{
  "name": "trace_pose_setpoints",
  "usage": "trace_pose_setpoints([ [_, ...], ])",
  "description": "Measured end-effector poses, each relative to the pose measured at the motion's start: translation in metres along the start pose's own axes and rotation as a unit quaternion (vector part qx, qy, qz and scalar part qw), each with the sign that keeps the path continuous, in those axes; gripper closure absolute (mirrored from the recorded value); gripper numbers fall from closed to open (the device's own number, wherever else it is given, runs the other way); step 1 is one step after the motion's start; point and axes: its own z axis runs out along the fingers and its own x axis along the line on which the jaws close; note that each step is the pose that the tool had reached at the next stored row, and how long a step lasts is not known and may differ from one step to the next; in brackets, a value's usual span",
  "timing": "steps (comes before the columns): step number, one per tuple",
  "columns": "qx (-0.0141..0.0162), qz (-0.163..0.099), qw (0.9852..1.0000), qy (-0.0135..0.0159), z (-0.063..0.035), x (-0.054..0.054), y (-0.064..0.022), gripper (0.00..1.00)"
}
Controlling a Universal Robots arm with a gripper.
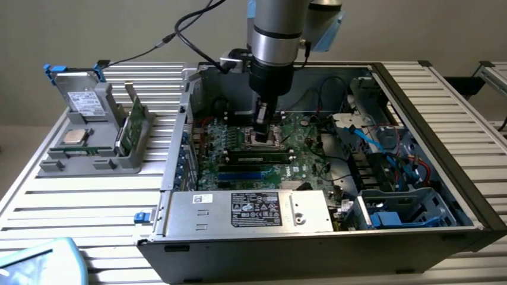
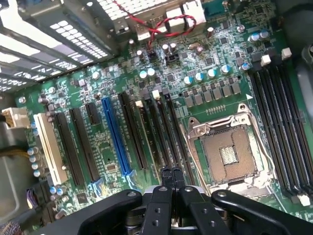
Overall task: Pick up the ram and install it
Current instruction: 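Press down the ram until it locks into place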
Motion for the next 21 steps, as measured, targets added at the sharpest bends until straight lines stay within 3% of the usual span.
trace_pose_setpoints([
  [5,-0.0045,0.043,0.9991,-0.0015,0.0007,0.0000,0.0000,0.89],
  [10,-0.0090,0.086,0.9963,-0.0032,0.0012,-0.0001,0.0000,0.89],
  [15,-0.0134,0.128,0.9917,-0.0048,0.0016,-0.0001,-0.0001,0.89],
  [21,-0.0187,0.178,0.9838,-0.0066,0.0020,-0.0002,-0.0001,0.89],
])
